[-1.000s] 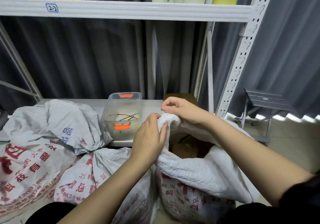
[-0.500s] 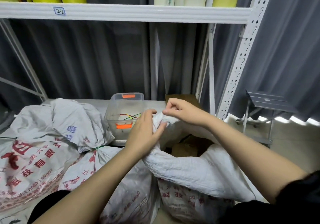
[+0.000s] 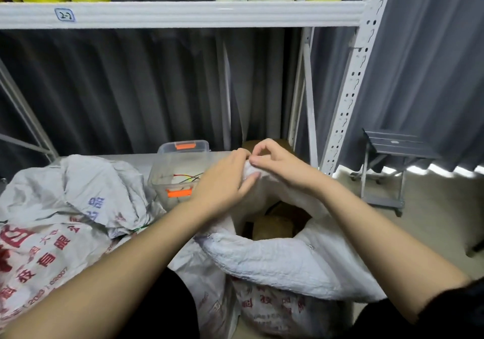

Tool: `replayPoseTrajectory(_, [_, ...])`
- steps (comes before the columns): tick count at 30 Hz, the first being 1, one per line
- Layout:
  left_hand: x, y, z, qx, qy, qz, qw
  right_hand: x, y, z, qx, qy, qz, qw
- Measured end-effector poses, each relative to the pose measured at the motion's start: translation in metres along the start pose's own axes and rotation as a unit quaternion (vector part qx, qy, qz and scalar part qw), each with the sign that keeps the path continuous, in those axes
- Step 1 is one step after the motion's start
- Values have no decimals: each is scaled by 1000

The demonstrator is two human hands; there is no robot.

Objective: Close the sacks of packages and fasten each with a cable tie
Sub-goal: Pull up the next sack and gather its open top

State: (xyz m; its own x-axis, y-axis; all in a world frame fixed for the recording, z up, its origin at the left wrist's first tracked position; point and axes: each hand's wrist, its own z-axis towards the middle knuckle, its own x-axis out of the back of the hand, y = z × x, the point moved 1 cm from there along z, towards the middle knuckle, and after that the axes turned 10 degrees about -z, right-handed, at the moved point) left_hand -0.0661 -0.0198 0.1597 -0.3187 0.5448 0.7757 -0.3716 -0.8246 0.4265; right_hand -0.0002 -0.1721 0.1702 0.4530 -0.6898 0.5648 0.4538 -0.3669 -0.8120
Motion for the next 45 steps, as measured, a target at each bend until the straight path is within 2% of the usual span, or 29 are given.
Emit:
replayPoseTrajectory(2, [-5,-2,6,-7,20,-5,1000,9,-1,-2,-12,28,25,999])
replayPoseTrajectory(3, [-8,-5,9,9,20,-18,1000,13,-1,-6,-6,44,-34,998])
replayPoseTrajectory(4, [-13,-10,14,32,8,-36,999,15,3,-10,0,57,-140,989])
replayPoseTrajectory(6, [-17,-16,26,86,-22,-105,990,17,14,-16,20,108,-346,932])
replayPoseTrajectory(7, [-19,-17,31,111,-35,-148,982,18,20,-18,29,142,-391,909])
replayPoseTrajectory(8, [-21,-17,35,130,-45,-170,976,17,25,-19,34,167,-390,905])
replayPoseTrajectory(10, [-27,-15,41,140,-39,-122,982,15,39,-15,33,186,-321,928])
replayPoseTrajectory(11, [-28,-11,43,119,-9,-65,991,14,45,-11,31,187,-273,943])
replayPoseTrajectory(13, [-33,-5,46,21,63,39,997,17,52,-2,15,166,-164,972])
replayPoseTrajectory(15, [-44,-3,50,-66,46,78,994,22,53,4,8,132,-68,989])
replayPoseTrajectory(17, [-52,-10,56,-83,26,68,994,28,57,7,6,112,-11,994])
replayPoseTrajectory(18, [-53,-15,58,-68,33,55,996,28,60,7,1,112,-15,994])
replayPoseTrajectory(20, [-58,-26,61,-19,55,27,998,26,70,6,-13,142,-142,979])
replayPoseTrajectory(22, [-64,-33,65,25,54,-20,998,22,77,6,-11,195,-292,936])
replayPoseTrajectory(23, [-65,-35,66,44,41,-45,997,21,80,6,-1,215,-315,924])
replayPoseTrajectory(24, [-67,-37,67,60,23,-66,996,21,82,7,0,223,-309,925])
replayPoseTrajectory(26, [-68,-41,66,63,15,-93,994,23,86,9,-10,216,-223,950])
replayPoseTrajectory(29, [-68,-38,62,-42,42,-59,997,24,81,11,-28,160,-37,986])
replayPoseTrajectory(31, [-71,-32,58,-87,30,-33,995,23,79,11,-50,124,68,989])
replayPoseTrajectory(33, [-74,-29,56,-92,39,-10,995,21,77,9,-66,107,125,984])
replayPoseTrajectory(34, [-74,-30,56,-81,49,-5,995,19,79,8,-67,113,111,985])
replayPoseTrajectory(36, [-71,-35,57,-26,57,-9,998,18,85,5,-67,138,-16,988])
replayPoseTrajectory(38, [-70,-41,58,23,55,-20,998,20,91,-1,-84,166,-155,970])
replayPoseTrajectory(39, [-70,-43,58,31,49,-13,998,21,91,-3,-80,188,-174,963])
replayPoseTrajectory(42, [-67,-43,58,33,35,-29,998,26,88,-3,-58,230,-87,968])
replayPoseTrajectory(45, [-62,-36,60,-58,64,-35,996,27,83,3,-82,187,-3,979])
